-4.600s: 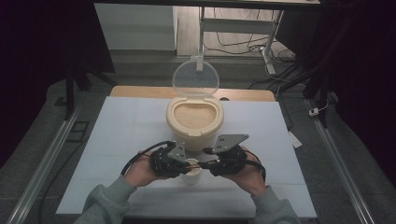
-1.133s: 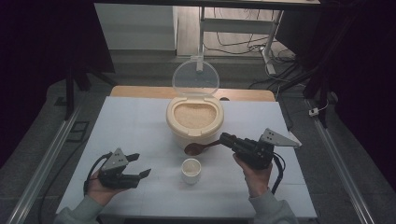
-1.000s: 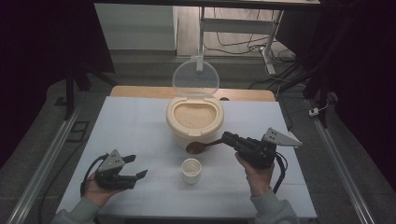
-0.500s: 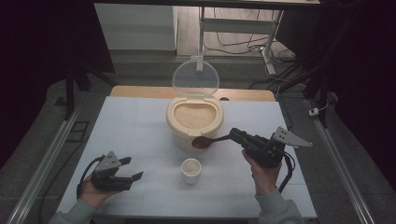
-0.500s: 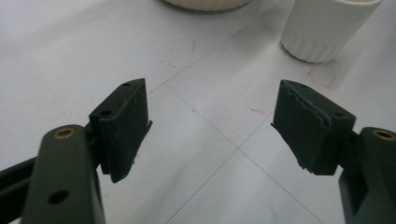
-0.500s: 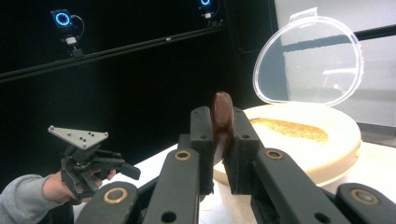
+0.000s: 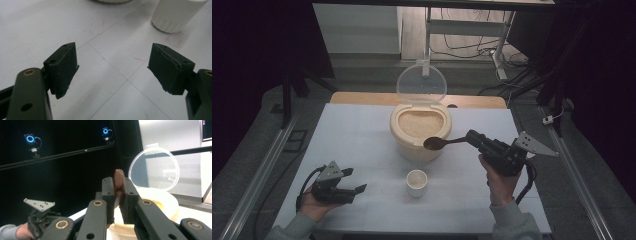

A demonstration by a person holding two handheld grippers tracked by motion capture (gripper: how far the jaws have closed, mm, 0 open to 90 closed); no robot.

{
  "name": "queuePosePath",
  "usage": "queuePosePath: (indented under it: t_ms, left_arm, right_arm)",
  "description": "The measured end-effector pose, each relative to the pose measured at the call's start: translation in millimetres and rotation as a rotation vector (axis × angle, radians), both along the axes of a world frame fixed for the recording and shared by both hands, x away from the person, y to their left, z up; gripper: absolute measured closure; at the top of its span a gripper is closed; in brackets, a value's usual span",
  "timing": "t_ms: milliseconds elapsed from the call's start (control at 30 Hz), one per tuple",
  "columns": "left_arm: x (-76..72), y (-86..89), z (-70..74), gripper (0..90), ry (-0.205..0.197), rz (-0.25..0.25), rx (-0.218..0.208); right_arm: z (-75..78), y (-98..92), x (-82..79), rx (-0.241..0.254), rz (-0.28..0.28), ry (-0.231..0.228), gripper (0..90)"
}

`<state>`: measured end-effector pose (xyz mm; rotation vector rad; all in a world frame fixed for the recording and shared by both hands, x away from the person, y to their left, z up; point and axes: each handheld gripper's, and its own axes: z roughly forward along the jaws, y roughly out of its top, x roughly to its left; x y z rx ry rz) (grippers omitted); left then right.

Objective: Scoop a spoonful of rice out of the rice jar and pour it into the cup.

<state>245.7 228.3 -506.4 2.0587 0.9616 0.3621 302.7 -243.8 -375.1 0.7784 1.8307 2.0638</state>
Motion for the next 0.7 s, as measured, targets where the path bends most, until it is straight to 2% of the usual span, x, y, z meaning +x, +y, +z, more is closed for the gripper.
queuePosePath:
  t_ms: [400,700]
  left_arm:
    - [0.5,1.4,-1.9,22.3,0.010,-0.004,0.005]
    - [0.0,1.0,-2.0,22.4,0.011,-0.004,0.007]
  right_arm:
    - [6.5,7.0,21.5,0.009,-0.032,0.004,82.9]
    - [24.0,11.1,44.0,-0.005,-0.100,-0.001,82.9]
